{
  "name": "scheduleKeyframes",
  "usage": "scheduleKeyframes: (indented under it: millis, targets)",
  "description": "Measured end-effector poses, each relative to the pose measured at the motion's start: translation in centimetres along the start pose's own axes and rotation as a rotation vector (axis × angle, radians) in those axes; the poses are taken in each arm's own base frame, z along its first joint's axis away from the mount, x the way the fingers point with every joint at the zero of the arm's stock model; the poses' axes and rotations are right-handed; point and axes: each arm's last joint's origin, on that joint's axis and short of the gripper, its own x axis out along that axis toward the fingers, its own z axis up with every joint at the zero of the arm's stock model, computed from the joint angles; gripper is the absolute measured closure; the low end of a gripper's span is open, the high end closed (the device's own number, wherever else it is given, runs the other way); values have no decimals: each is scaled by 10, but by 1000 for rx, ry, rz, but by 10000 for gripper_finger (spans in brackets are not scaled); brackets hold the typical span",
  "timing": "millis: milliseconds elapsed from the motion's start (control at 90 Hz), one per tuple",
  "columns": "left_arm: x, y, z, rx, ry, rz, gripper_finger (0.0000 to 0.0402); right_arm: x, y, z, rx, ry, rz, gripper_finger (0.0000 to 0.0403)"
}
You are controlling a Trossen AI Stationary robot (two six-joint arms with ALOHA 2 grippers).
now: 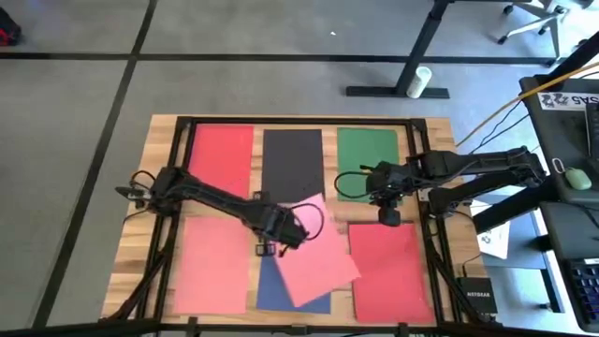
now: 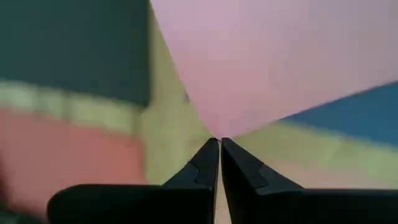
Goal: Organize paper
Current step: Stack the pink paper on the pink paper at the bottom left of the table
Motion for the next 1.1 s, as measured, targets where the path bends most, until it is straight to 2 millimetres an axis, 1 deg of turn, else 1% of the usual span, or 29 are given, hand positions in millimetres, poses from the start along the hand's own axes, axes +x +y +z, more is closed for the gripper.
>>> scheduleKeyframes:
  millis: [67,167,322,589,644,711,778,856,967,1100]
  targets:
    - [-3,-6,-8,16,30,28,401,0,0,0,0,0,0,343]
    - [-6,-18,-16,53,18,27,401,0,0,0,1,1,0,343]
    - [-1,-32,-29,87,51,38,401,0,0,0,6,1,0,343]
    - [8,-40,-58,60,111,38,401,0,0,0,6,4,7,343]
    - [8,-43,-60,34,87,16,401,0,0,0,6,4,7,343]
    - [9,-50,-58,3,23,-51,401,0,0,0,6,3,7,343]
    - [9,-59,-55,5,-47,-125,401,0,0,0,6,2,8,343]
    - [7,-68,-54,11,-93,-159,401,0,0,0,5,3,8,343]
    - [14,-72,-58,-93,-126,-194,401,0,0,0,5,2,8,343]
    - [24,-64,-72,-274,-194,-277,401,0,0,0,5,2,10,343]
